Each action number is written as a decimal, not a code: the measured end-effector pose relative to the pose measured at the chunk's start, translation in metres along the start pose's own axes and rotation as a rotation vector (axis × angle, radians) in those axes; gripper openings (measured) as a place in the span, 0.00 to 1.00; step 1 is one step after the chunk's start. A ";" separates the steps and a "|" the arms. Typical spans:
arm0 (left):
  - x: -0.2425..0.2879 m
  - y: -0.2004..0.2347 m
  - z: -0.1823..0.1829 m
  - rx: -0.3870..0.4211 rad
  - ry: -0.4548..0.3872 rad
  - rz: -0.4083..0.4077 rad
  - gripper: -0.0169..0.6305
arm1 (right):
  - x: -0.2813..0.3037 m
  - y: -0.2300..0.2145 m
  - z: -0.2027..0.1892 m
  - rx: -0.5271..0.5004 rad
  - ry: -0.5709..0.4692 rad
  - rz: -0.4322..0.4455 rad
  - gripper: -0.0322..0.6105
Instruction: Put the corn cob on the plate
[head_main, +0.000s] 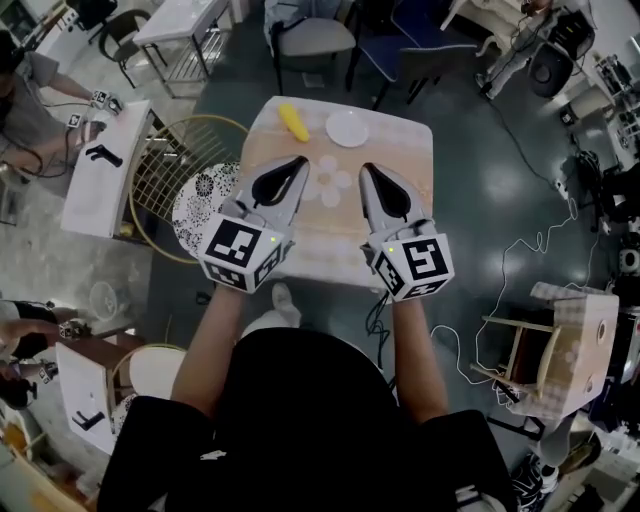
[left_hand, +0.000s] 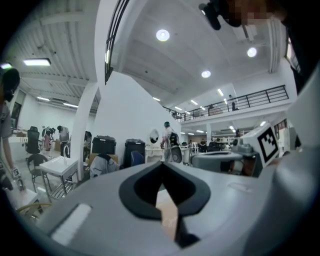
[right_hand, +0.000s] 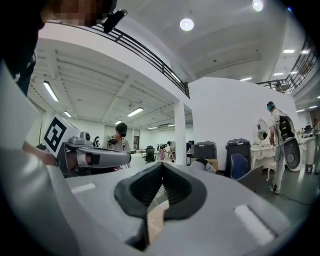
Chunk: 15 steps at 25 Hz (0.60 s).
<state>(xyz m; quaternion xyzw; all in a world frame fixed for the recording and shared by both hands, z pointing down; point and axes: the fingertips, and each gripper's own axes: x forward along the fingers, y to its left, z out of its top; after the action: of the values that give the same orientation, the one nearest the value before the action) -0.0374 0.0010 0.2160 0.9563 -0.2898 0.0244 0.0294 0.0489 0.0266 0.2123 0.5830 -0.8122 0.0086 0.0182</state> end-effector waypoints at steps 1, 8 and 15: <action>0.001 0.007 0.000 -0.004 0.001 0.000 0.03 | 0.005 0.000 -0.001 0.001 0.004 -0.004 0.05; 0.005 0.048 0.000 -0.007 0.000 -0.011 0.03 | 0.039 0.004 -0.003 -0.002 0.018 -0.034 0.05; 0.003 0.076 0.000 0.000 0.009 -0.029 0.03 | 0.056 0.005 -0.002 -0.025 0.032 -0.081 0.05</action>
<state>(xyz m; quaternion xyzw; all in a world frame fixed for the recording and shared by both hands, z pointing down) -0.0771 -0.0637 0.2199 0.9604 -0.2756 0.0282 0.0309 0.0264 -0.0245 0.2165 0.6151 -0.7875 0.0069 0.0390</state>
